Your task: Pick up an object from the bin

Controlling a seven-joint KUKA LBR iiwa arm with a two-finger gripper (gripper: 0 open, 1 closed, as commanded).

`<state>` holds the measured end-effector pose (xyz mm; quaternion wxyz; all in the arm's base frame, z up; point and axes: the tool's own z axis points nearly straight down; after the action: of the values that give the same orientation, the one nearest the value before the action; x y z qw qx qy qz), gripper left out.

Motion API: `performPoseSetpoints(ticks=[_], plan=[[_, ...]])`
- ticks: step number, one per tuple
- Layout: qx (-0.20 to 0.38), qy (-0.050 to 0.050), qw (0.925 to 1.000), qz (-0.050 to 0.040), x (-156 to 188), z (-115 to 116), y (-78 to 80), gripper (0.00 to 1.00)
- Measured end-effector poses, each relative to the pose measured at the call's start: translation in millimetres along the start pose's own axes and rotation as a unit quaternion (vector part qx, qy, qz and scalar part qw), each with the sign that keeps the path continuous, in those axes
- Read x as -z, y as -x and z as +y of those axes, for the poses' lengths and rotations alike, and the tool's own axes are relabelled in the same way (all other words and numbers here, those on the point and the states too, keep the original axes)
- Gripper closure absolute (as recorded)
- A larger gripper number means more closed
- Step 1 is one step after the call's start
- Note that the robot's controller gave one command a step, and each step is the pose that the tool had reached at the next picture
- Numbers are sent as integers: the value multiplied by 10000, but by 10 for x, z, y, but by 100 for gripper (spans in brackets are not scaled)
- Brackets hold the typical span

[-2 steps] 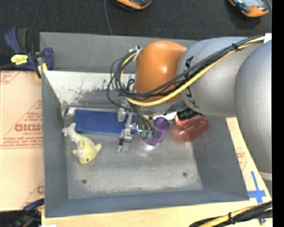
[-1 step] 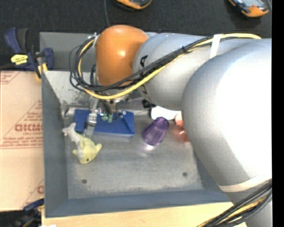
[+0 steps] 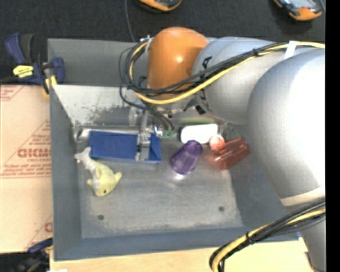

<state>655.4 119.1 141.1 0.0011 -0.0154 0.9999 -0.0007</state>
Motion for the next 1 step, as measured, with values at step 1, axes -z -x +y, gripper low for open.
performPoseSetpoints(ticks=[1], plan=[[-1451, 39, 9894, 0, -741, 323, -15, 0]])
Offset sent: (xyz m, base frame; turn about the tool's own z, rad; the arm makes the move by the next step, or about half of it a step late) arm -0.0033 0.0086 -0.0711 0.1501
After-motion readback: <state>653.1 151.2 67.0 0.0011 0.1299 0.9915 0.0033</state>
